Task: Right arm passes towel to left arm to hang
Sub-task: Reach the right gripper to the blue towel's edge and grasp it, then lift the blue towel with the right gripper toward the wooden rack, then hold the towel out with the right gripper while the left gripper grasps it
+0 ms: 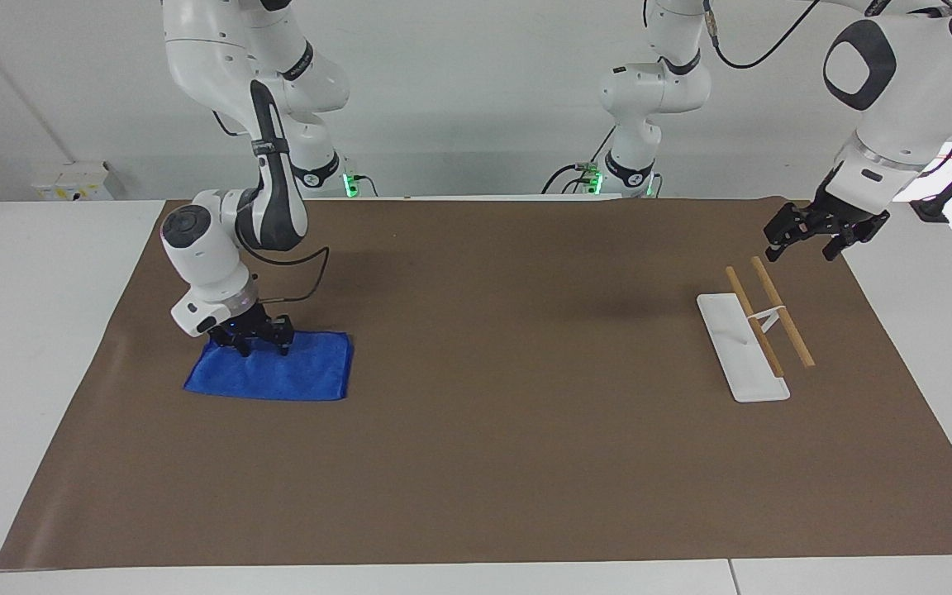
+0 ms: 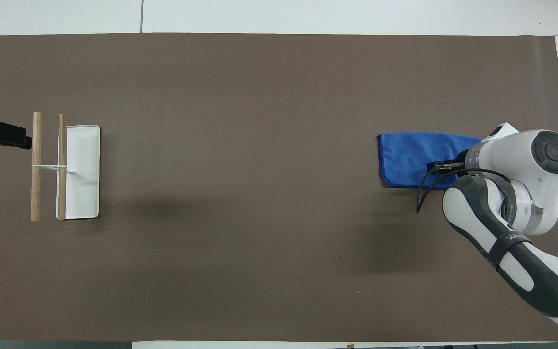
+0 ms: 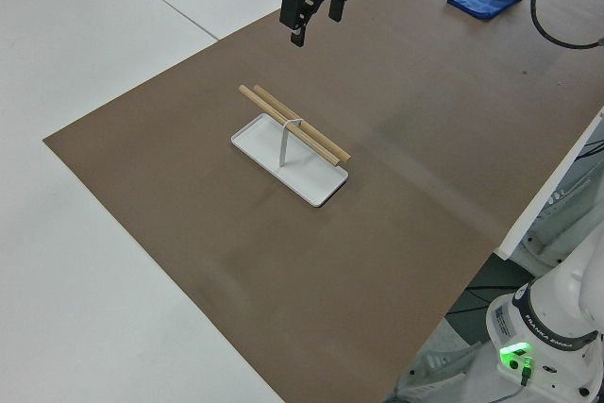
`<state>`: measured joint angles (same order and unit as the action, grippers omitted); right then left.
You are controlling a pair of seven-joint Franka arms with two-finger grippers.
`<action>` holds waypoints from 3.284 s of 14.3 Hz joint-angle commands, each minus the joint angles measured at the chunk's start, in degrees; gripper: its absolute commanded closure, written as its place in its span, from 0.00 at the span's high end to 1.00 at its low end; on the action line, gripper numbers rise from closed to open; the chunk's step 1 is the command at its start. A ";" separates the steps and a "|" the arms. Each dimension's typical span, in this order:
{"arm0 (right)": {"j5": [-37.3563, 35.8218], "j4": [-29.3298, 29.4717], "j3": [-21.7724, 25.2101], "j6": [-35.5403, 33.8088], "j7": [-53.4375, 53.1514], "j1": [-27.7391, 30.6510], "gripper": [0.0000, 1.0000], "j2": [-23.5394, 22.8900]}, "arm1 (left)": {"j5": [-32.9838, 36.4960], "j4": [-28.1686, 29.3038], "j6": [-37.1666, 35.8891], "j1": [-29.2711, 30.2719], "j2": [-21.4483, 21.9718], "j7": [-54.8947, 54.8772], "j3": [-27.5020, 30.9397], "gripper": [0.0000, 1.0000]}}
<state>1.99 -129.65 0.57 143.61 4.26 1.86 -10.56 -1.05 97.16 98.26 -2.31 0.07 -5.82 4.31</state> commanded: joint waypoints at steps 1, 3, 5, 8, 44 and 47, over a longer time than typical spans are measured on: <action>1.70 -1.66 -0.13 0.89 0.49 -0.02 0.00 0.27 | 1.31 1.72 0.27 0.02 1.68 0.81 -0.18 1.00; 1.70 0.09 -0.56 -1.21 -0.92 -0.28 0.00 0.54 | 1.31 1.72 0.27 0.02 1.68 0.81 -0.10 1.00; 1.70 5.78 -1.09 -9.35 -4.94 -1.51 0.00 1.50 | 1.31 1.72 0.27 0.02 1.68 0.81 -0.18 1.00; 1.79 15.01 -1.71 -21.13 -9.43 -2.74 0.00 2.38 | 1.31 1.72 0.27 0.02 1.68 0.81 -0.18 1.00; 69.11 36.75 -2.15 14.24 -55.15 -42.02 0.00 -4.91 | -0.08 1.89 4.22 -1.73 1.16 7.12 -0.53 1.00; 69.11 36.67 -2.15 14.24 -55.15 -42.12 0.00 -4.91 | -7.62 1.89 4.49 -2.43 0.72 15.97 -0.54 1.00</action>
<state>70.36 -93.66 -1.74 156.87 -50.12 -39.91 -15.01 -5.17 97.33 100.97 -3.78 0.05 4.14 3.59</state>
